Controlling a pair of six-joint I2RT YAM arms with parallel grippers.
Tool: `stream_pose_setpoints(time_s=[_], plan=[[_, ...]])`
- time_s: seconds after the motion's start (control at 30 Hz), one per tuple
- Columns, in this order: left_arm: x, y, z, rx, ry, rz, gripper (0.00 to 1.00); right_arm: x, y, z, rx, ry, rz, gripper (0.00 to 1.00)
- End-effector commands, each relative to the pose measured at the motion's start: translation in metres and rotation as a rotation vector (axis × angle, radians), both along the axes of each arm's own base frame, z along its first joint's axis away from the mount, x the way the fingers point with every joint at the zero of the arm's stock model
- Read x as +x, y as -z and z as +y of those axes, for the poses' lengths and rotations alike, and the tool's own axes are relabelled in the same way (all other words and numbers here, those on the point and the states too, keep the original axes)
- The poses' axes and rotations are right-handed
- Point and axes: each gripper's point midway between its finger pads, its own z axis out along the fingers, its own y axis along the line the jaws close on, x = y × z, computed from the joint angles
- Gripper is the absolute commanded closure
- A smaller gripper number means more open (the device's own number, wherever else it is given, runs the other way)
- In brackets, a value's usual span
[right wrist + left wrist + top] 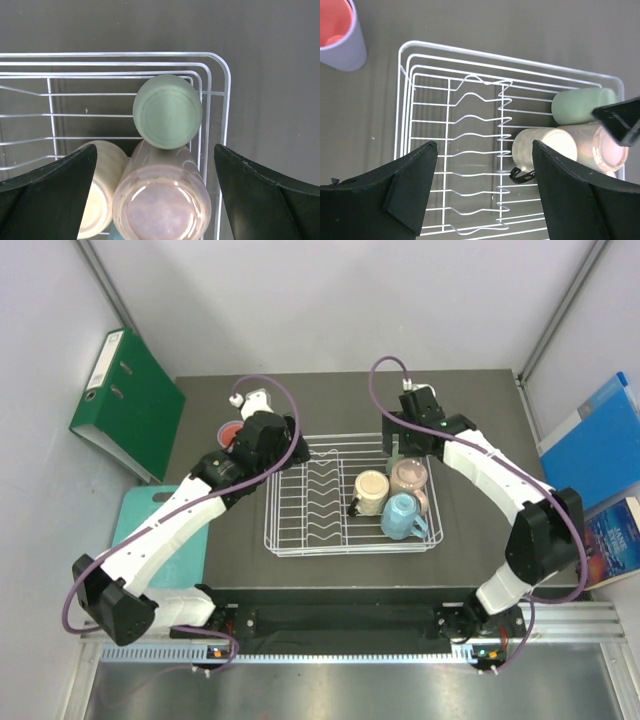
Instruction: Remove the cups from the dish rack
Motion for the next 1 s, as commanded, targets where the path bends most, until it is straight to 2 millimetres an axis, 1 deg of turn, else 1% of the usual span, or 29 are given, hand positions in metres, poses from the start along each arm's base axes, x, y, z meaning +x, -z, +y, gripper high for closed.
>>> stream_pose_setpoints(time_s=[0.0, 0.03, 0.07, 0.13, 0.17, 0.27, 0.37, 0.4, 0.47, 0.5, 0.53, 0.57, 0.6, 0.67, 0.73, 0.77, 0.83, 0.87, 0.93, 0.97], plan=[[-0.003, -0.026, 0.009, -0.023, -0.025, -0.073, 0.19, 0.025, -0.007, 0.01, 0.001, 0.014, -0.067, 0.0], [-0.004, -0.024, 0.01, -0.016, -0.022, -0.07, 0.19, 0.027, -0.005, 0.011, -0.005, 0.017, -0.065, 0.0], [-0.005, -0.024, 0.01, -0.018, -0.022, -0.069, 0.19, 0.029, 0.002, 0.01, -0.018, 0.023, -0.056, 0.0], [-0.005, -0.02, 0.011, -0.014, -0.025, -0.063, 0.2, 0.034, 0.005, 0.011, -0.023, 0.028, -0.056, 0.0], [-0.005, -0.018, 0.011, -0.012, -0.025, -0.059, 0.2, 0.037, 0.01, 0.011, -0.033, 0.036, -0.048, 0.0], [-0.007, -0.014, 0.011, -0.011, -0.024, -0.051, 0.2, 0.044, 0.015, 0.012, -0.038, 0.05, -0.057, 0.0], [-0.007, -0.013, 0.012, -0.007, -0.026, -0.051, 0.2, 0.048, 0.021, 0.013, -0.04, 0.052, -0.058, 0.08], [-0.007, -0.013, 0.012, -0.007, -0.024, -0.052, 0.2, 0.049, 0.021, 0.014, -0.04, 0.052, -0.058, 0.17], [-0.007, -0.012, 0.012, -0.004, -0.024, -0.048, 0.2, 0.049, 0.023, 0.015, -0.035, 0.045, -0.047, 0.3], [-0.007, -0.01, 0.012, 0.0, -0.026, -0.045, 0.2, 0.048, 0.024, 0.016, -0.033, 0.041, -0.048, 0.43], [-0.007, -0.01, 0.012, -0.003, -0.026, -0.046, 0.2, 0.047, 0.023, 0.016, -0.028, 0.042, -0.049, 0.49], [-0.007, -0.009, 0.012, -0.002, -0.026, -0.045, 0.2, 0.046, 0.019, 0.017, -0.018, 0.037, -0.058, 0.56], [-0.006, -0.009, 0.012, -0.004, -0.025, -0.045, 0.2, 0.045, 0.019, 0.017, -0.014, 0.036, -0.062, 0.67], [-0.006, -0.008, 0.011, -0.003, -0.025, -0.043, 0.2, 0.043, 0.013, 0.016, -0.006, 0.035, -0.072, 0.77], [-0.005, -0.008, 0.01, -0.007, -0.027, -0.043, 0.21, 0.042, 0.005, 0.017, 0.0, 0.031, -0.084, 0.96], [-0.005, -0.007, 0.01, -0.007, -0.026, -0.042, 0.21, 0.041, -0.005, 0.017, 0.01, 0.031, -0.101, 1.0], [-0.003, -0.009, 0.009, -0.008, -0.026, -0.047, 0.21, 0.04, -0.021, 0.02, 0.03, 0.021, -0.127, 1.0], [-0.002, -0.01, 0.009, -0.008, -0.028, -0.051, 0.21, 0.038, -0.034, 0.022, 0.044, 0.01, -0.153, 1.0], [-0.001, -0.012, 0.008, -0.009, -0.028, -0.058, 0.21, 0.033, -0.049, 0.028, 0.053, -0.014, -0.179, 1.0], [0.0, -0.014, 0.008, -0.008, -0.028, -0.064, 0.21, 0.029, -0.059, 0.031, 0.069, -0.024, -0.194, 1.0]])
